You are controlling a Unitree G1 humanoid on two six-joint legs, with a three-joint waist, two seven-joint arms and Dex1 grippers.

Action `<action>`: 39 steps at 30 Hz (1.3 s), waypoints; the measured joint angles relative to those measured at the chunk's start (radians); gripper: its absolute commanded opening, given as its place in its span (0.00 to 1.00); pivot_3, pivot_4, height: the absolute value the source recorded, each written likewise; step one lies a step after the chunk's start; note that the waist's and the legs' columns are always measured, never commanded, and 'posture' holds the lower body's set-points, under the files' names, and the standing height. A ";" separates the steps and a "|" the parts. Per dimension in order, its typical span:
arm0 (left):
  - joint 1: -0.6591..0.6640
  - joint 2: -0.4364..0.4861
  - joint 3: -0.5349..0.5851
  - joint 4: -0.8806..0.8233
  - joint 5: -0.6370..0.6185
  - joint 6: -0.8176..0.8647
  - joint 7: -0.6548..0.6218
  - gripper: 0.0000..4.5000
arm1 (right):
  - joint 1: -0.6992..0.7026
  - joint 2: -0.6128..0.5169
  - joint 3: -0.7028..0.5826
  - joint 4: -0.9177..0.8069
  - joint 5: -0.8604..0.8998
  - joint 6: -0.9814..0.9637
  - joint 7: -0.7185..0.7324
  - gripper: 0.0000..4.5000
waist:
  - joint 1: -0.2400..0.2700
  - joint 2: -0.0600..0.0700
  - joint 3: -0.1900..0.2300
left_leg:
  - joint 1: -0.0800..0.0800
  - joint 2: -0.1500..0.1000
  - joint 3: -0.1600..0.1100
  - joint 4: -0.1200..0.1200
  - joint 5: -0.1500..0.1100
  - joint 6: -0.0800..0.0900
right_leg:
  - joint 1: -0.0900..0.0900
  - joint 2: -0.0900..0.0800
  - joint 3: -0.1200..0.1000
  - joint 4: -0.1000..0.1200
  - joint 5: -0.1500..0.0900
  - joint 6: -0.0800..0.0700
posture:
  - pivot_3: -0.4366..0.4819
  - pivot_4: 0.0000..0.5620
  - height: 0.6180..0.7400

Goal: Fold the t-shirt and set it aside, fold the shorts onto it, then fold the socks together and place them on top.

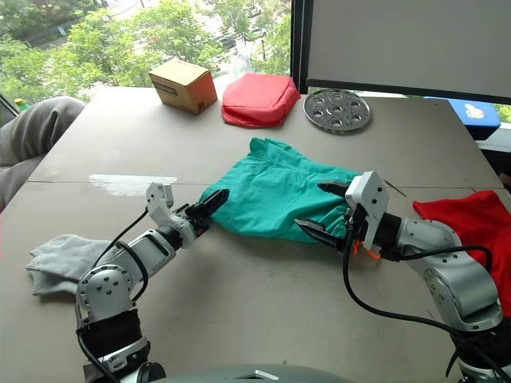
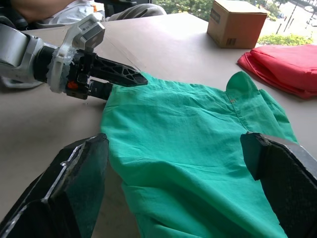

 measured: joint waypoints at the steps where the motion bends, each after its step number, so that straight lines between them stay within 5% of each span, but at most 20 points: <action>1: -0.038 -0.014 -0.023 0.035 0.031 -0.022 0.005 1.00 | 0.006 0.000 -0.003 -0.005 -0.003 0.000 -0.007 1.00 | 0.002 0.000 0.000 | 0.000 0.000 0.000 0.000 0.000 0.000 | 0.000 0.000 -0.001 0.000 0.000 0.000 | 0.48 0.27 0.99; 5: -0.110 -0.038 -0.068 0.116 0.102 -0.065 0.008 0.83 | 0.024 0.000 -0.010 -0.030 -0.011 0.000 -0.020 1.00 | 0.001 0.000 0.000 | -0.001 -0.001 0.000 0.000 0.000 0.000 | 0.001 0.000 0.000 0.000 0.000 0.000 | 0.48 0.27 0.99; 13: -0.200 -0.046 -0.097 0.291 0.222 -0.151 -0.023 0.01 | 0.054 -0.001 -0.022 -0.081 -0.011 0.020 -0.063 1.00 | -0.004 0.000 0.000 | -0.002 -0.001 -0.001 0.000 0.000 0.000 | 0.000 0.000 -0.002 -0.001 -0.001 0.002 | 0.48 0.27 0.99; 17: -0.200 -0.016 -0.065 0.297 0.221 -0.153 -0.036 0.01 | 0.063 -0.006 -0.033 -0.090 -0.011 0.034 -0.081 1.00 | -0.010 0.000 0.000 | -0.002 0.000 -0.003 -0.001 0.000 0.000 | -0.001 0.001 -0.002 0.000 -0.001 0.002 | 0.48 0.27 0.99; 21: -0.187 0.104 0.027 0.271 0.234 -0.169 -0.028 0.01 | 0.075 -0.018 -0.061 -0.091 -0.015 0.035 -0.091 1.00 | -0.029 -0.001 0.001 | -0.002 0.001 -0.003 -0.003 0.000 0.000 | -0.003 0.002 -0.001 0.000 -0.002 0.003 | 0.48 0.27 0.99; 25: -0.170 0.247 -0.007 0.206 0.329 -0.219 -0.073 0.01 | 0.076 -0.017 -0.060 -0.087 -0.021 0.033 -0.095 1.00 | -0.029 -0.002 0.001 | -0.002 0.001 -0.002 -0.003 0.000 0.000 | -0.003 0.001 -0.001 0.000 -0.002 0.003 | 0.48 0.27 0.99; 27: -0.163 0.394 -0.084 0.168 0.436 -0.295 -0.162 0.01 | 0.075 -0.015 -0.059 -0.078 -0.028 0.029 -0.095 1.00 | -0.029 -0.004 0.003 | -0.003 0.001 -0.001 -0.003 0.000 0.000 | -0.003 0.002 -0.001 0.000 -0.002 0.003 | 0.48 0.27 0.99; 30: -0.212 0.483 -0.168 0.075 0.506 -0.396 -0.292 0.01 | 0.074 -0.007 -0.056 -0.062 -0.033 0.026 -0.095 1.00 | -0.019 -0.003 0.004 | -0.002 0.000 -0.002 -0.003 0.000 -0.001 | -0.003 0.000 -0.001 -0.001 -0.002 0.003 | 0.48 0.27 0.99; 39: -0.275 0.471 -0.601 -0.006 0.674 -0.553 -0.599 0.01 | 0.094 -0.004 -0.057 -0.057 -0.050 0.016 -0.107 1.00 | -0.011 0.000 0.006 | -0.003 0.001 0.001 -0.004 0.000 0.000 | -0.003 0.001 0.000 -0.002 -0.002 0.003 | 0.48 0.27 0.99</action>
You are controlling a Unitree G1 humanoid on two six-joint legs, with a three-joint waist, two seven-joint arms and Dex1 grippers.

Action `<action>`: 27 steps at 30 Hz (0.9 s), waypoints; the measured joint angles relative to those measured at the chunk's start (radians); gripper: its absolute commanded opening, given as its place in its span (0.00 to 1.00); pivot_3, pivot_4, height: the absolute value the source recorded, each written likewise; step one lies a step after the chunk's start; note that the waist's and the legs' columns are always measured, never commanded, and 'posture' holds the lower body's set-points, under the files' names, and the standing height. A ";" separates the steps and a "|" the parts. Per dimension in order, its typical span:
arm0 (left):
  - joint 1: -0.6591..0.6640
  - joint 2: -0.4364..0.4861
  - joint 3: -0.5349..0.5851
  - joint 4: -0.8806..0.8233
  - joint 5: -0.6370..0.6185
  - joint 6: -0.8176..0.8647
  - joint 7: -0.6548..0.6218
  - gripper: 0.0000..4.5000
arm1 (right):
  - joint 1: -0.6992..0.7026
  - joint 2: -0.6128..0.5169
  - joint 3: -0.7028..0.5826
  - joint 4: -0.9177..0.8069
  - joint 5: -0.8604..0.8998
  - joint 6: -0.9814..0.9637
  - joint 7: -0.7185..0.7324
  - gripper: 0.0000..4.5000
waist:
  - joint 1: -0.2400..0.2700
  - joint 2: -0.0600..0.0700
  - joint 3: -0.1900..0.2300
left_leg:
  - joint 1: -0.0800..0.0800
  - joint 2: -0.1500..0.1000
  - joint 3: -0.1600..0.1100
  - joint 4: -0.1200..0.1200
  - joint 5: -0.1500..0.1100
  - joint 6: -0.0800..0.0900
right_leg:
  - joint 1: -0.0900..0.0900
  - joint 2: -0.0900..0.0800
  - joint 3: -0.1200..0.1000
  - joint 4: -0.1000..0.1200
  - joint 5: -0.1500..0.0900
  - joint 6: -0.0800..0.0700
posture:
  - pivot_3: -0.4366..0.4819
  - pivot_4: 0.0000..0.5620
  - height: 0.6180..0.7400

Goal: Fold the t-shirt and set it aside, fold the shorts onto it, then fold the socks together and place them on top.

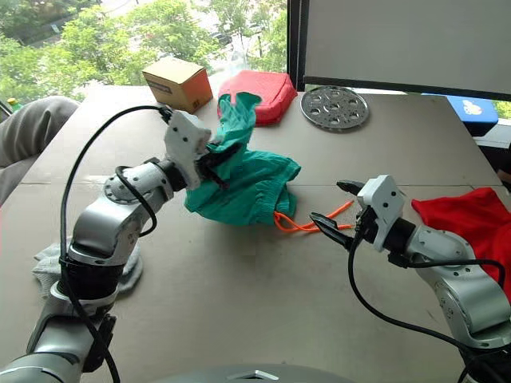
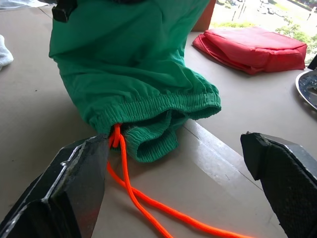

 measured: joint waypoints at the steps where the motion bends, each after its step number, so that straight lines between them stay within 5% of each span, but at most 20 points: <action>1: 0.001 -0.002 -0.039 0.009 0.027 -0.020 -0.022 0.01 | 0.006 0.000 -0.001 -0.002 -0.001 0.000 -0.002 1.00 | 0.000 0.000 0.000 | 0.000 0.000 0.000 0.000 0.000 0.000 | 0.000 0.000 0.000 0.000 0.000 0.000 | 0.48 0.27 0.99; 9: 0.051 -0.068 -0.247 0.186 0.203 -0.146 -0.159 0.01 | 0.058 0.000 -0.006 -0.092 0.001 0.033 -0.052 1.00 | 0.003 0.001 0.000 | -0.001 0.001 -0.003 0.001 0.000 0.001 | 0.000 0.000 0.000 0.000 -0.002 0.004 | 0.48 0.27 0.99; 12: 0.069 -0.047 -0.230 0.190 0.212 -0.207 -0.211 0.24 | 0.075 0.000 -0.007 -0.102 0.003 0.044 -0.062 1.00 | 0.002 0.001 0.000 | 0.000 0.001 -0.002 0.001 -0.001 0.001 | 0.000 0.000 0.000 0.000 -0.002 0.004 | 0.48 0.27 0.99; 17: 0.131 -0.037 -0.073 0.095 -0.037 -0.067 -0.339 0.78 | 0.075 0.002 -0.007 -0.102 0.003 0.047 -0.072 1.00 | 0.002 0.001 0.001 | -0.001 0.004 -0.003 0.001 -0.001 0.001 | -0.001 -0.001 0.000 0.000 -0.003 0.004 | 0.48 0.27 0.99; 18: 0.129 -0.020 0.032 0.029 -0.229 0.079 -0.372 0.87 | 0.075 0.002 -0.007 -0.102 0.005 0.048 -0.073 1.00 | 0.000 0.001 0.001 | -0.001 0.006 -0.003 0.001 -0.001 0.001 | -0.001 -0.001 0.000 0.000 -0.003 0.005 | 0.48 0.27 0.99; 23: 0.004 -0.041 0.259 0.026 -0.582 0.353 -0.322 0.87 | 0.065 0.007 -0.007 -0.088 0.022 0.058 -0.069 1.00 | 0.005 0.001 0.001 | 0.000 0.001 -0.005 0.002 -0.001 0.001 | 0.000 -0.001 -0.001 0.001 -0.005 0.008 | 0.48 0.27 0.99; 27: -0.123 -0.191 0.286 0.167 -0.550 0.334 -0.166 0.87 | 0.024 0.018 0.001 -0.071 0.031 0.060 -0.063 1.00 | 0.004 0.000 0.000 | 0.001 -0.002 -0.005 0.004 -0.001 0.003 | 0.004 0.000 0.002 0.001 -0.004 0.007 | 0.48 0.27 0.99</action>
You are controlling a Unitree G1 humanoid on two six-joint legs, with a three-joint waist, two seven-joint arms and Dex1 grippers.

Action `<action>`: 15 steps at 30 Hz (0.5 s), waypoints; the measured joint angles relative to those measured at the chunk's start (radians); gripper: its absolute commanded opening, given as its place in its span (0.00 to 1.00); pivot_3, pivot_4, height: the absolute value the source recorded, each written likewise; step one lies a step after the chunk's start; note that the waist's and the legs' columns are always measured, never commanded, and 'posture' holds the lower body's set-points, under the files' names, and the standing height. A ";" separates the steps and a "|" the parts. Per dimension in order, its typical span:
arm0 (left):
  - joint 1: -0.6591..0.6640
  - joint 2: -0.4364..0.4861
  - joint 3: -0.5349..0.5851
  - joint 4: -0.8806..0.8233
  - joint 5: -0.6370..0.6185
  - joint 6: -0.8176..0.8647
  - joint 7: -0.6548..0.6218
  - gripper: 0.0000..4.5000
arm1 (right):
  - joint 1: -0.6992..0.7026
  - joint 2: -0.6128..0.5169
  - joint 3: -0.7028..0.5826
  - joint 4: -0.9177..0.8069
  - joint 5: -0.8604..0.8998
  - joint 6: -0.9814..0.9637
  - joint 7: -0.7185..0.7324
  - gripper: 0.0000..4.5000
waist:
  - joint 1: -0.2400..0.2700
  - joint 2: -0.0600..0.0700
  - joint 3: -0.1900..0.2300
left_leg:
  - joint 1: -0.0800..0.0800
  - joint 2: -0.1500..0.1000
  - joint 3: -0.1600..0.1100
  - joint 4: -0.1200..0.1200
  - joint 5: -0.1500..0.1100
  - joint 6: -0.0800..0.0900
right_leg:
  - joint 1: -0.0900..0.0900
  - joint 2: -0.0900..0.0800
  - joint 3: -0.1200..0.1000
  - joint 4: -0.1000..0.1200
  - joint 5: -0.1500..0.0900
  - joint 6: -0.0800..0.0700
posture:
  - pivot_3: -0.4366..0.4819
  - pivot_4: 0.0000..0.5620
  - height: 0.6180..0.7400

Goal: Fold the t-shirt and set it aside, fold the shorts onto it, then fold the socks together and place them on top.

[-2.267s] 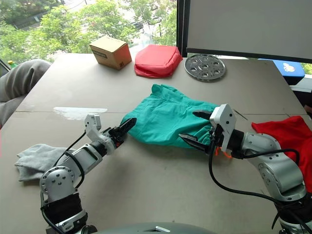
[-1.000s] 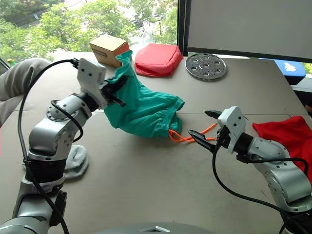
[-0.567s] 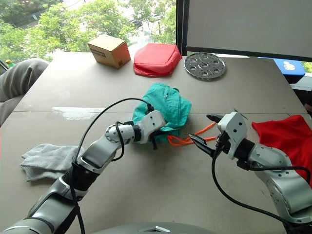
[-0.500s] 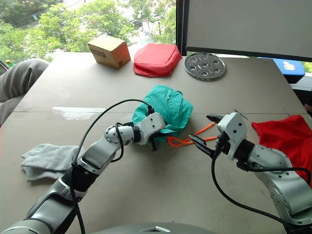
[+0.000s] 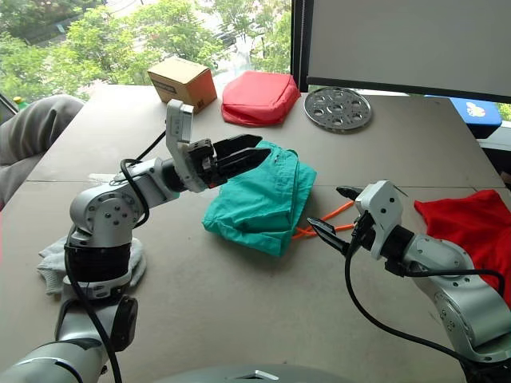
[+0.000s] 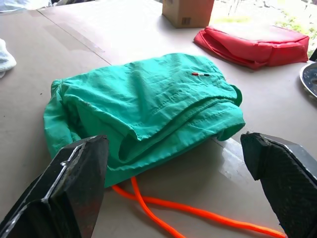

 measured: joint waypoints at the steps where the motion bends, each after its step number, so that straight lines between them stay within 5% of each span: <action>1: -0.011 -0.032 -0.040 0.062 0.085 -0.055 0.038 0.87 | -0.004 0.002 0.001 0.004 0.000 0.001 0.000 1.00 | 0.000 0.000 0.000 | 0.000 0.000 0.001 0.000 0.000 0.000 | 0.000 0.000 0.000 0.000 0.002 -0.003 | 0.48 0.27 0.99; 9: 0.045 -0.148 -0.276 0.459 0.537 -0.425 0.154 0.87 | 0.044 0.027 0.031 0.003 -0.037 -0.015 -0.016 1.00 | -0.005 0.000 0.000 | -0.002 0.001 0.004 -0.001 0.000 0.000 | -0.003 0.001 0.000 0.000 0.002 -0.003 | 0.48 0.27 0.99; 15: 0.102 -0.146 -0.263 0.403 0.577 -0.475 0.122 0.87 | 0.024 0.073 0.090 0.012 -0.065 -0.011 -0.044 1.00 | -0.008 0.000 -0.004 | -0.001 0.002 0.002 -0.001 0.000 0.000 | -0.003 0.000 0.001 0.000 0.002 -0.003 | 0.48 0.27 0.99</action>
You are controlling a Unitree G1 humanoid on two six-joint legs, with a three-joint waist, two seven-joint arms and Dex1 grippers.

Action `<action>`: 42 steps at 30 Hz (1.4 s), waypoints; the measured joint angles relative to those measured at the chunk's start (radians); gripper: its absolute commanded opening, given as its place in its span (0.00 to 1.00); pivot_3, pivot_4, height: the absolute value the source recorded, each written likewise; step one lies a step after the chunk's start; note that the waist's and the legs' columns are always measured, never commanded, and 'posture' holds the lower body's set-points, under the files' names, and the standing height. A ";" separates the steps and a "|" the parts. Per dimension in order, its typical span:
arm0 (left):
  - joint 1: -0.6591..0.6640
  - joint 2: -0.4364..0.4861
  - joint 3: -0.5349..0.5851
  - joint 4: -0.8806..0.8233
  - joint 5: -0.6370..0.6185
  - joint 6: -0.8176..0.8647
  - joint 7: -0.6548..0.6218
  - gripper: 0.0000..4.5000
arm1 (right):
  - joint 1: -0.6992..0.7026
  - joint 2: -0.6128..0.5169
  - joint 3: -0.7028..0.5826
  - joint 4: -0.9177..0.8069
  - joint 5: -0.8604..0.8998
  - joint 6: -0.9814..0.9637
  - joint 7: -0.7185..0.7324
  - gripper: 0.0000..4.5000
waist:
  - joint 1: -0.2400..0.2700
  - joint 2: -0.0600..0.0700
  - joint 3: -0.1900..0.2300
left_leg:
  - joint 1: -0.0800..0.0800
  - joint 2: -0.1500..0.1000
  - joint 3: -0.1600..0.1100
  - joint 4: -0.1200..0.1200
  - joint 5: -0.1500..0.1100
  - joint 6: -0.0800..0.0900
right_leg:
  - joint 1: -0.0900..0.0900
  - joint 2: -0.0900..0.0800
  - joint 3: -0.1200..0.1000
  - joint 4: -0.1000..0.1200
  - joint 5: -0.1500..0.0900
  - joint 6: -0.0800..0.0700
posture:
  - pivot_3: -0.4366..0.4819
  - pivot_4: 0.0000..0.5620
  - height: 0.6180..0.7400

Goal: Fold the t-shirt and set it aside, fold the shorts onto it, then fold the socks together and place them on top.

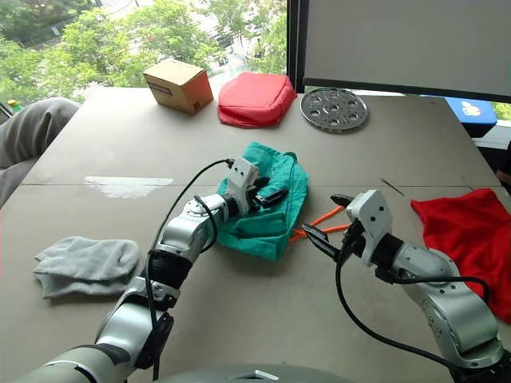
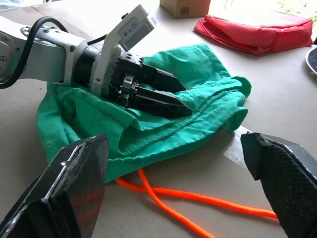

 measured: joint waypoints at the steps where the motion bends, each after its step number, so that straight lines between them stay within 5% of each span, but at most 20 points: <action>1: 0.029 -0.002 0.025 -0.037 -0.020 -0.006 -0.012 0.87 | -0.029 0.018 0.016 0.015 -0.003 0.020 -0.016 1.00 | -0.004 0.000 0.000 | 0.000 0.000 0.000 0.000 0.000 0.000 | 0.000 0.000 0.000 0.000 0.000 0.000 | 0.48 0.27 0.99; 3: 0.078 0.001 0.072 -0.122 -0.066 -0.003 -0.023 0.87 | -0.081 0.055 0.033 0.060 -0.001 0.073 -0.050 1.00 | -0.013 0.001 0.002 | -0.001 0.001 -0.001 0.000 0.000 0.000 | -0.001 0.000 0.000 0.000 0.000 0.000 | 0.48 0.27 0.99; 5: 0.112 0.028 0.138 -0.242 -0.144 0.046 -0.042 0.98 | -0.135 0.110 0.030 0.126 0.032 0.138 -0.073 1.00 | -0.016 0.001 0.002 | -0.001 0.001 -0.001 -0.001 0.000 0.000 | -0.001 0.000 0.000 0.000 0.000 0.000 | 0.48 0.27 0.99; 8: 0.171 0.132 0.248 -0.453 -0.283 0.147 -0.091 0.99 | -0.243 0.171 0.027 0.239 0.057 0.202 -0.099 1.00 | -0.021 0.004 0.004 | 0.000 0.001 0.000 -0.001 0.000 0.000 | -0.001 0.000 0.000 0.001 0.000 -0.001 | 0.48 0.27 0.99; 17: 0.544 0.555 0.534 -0.784 -0.507 0.350 -0.323 0.99 | -0.483 0.312 0.036 0.456 0.051 0.334 -0.174 1.00 | -0.022 0.010 0.008 | 0.000 0.001 0.000 -0.003 0.000 0.000 | -0.003 0.001 0.000 0.001 0.000 -0.001 | 0.48 0.27 0.99; 26: 0.798 0.603 0.756 -0.959 -0.640 0.414 -0.376 0.99 | -0.531 0.400 0.044 0.520 -0.017 0.438 -0.316 1.00 | -0.022 0.012 0.009 | -0.001 0.000 0.000 -0.004 0.000 -0.001 | -0.004 0.000 0.000 0.000 0.000 0.000 | 0.48 0.27 0.99; 33: 0.848 0.585 0.781 -1.016 -0.679 0.418 -0.306 0.99 | -0.555 0.455 0.039 0.500 -0.057 0.445 -0.372 1.00 | -0.035 0.012 0.009 | -0.001 0.000 0.000 -0.005 0.001 -0.002 | -0.005 0.000 0.000 0.000 0.000 0.000 | 0.48 0.27 0.99; 42: 0.850 0.562 0.766 -1.029 -0.707 0.415 -0.241 0.99 | -0.600 0.538 0.036 0.715 -0.048 0.426 -0.299 1.00 | -0.050 0.012 0.009 | 0.000 0.000 0.001 -0.006 0.001 -0.002 | -0.006 0.001 0.001 0.000 0.000 0.000 | 0.48 0.27 0.99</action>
